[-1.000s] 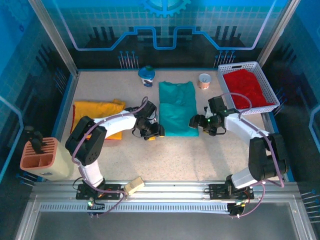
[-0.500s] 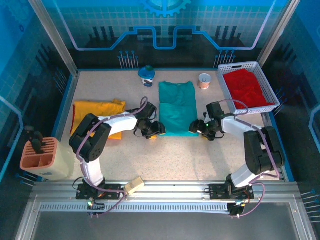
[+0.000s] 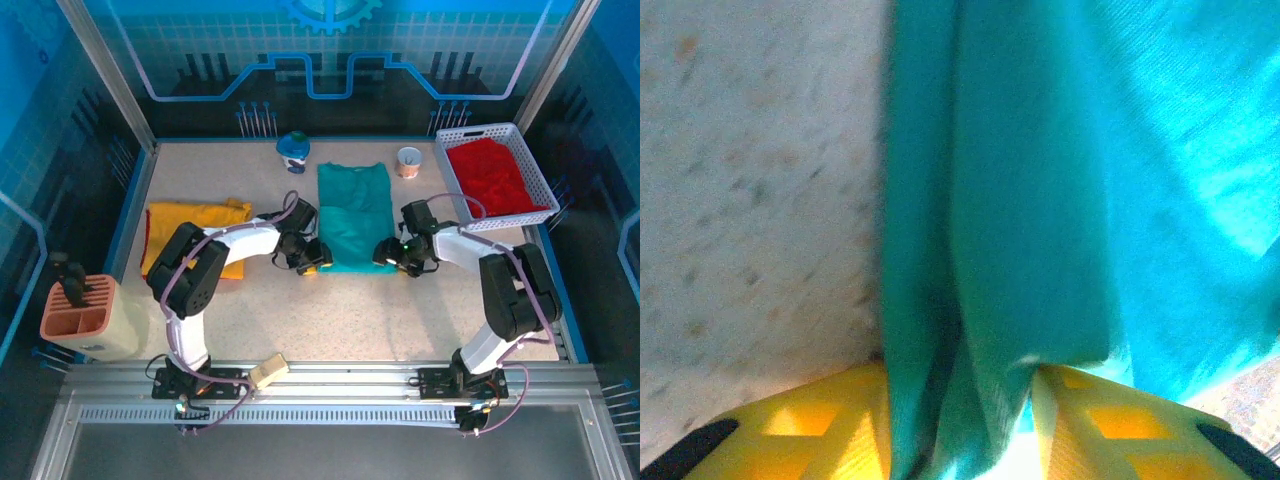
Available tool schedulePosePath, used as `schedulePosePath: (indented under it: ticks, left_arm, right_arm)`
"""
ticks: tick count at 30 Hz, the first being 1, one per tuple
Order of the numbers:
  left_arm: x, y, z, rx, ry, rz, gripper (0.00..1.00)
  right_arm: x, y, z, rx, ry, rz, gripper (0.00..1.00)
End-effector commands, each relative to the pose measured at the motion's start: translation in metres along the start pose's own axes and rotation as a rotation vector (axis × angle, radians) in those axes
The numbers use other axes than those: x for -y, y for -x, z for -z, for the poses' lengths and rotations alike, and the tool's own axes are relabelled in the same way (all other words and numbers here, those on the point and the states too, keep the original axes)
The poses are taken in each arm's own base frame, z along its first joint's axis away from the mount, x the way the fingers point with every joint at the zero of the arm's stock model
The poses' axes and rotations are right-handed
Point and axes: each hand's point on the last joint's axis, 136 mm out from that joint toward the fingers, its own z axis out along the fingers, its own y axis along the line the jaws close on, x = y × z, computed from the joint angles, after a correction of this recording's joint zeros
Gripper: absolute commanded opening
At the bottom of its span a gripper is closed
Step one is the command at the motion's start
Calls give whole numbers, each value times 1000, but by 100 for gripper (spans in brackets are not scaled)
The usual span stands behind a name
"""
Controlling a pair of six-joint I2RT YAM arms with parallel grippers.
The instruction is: Fold and stack the t-shirts
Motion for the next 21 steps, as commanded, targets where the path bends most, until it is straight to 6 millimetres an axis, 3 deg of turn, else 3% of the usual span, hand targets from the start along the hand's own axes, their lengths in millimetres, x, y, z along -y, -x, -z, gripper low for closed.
schedulePosePath:
  ticks: [1,12,17,21]
  left_arm:
    - [17,13,-5,33,-47,-27,36]
    - [12,11,-1,38,-22,-26,19]
    - [8,8,7,52,-13,-19,12]
    - [4,2,12,53,-14,-16,5]
  right_arm:
    - [-12,5,-1,5,25,12,66]
    - [-4,2,5,20,-7,0,53]
    - [-2,0,11,43,-6,-16,41]
    - [8,-12,9,30,-13,-35,28]
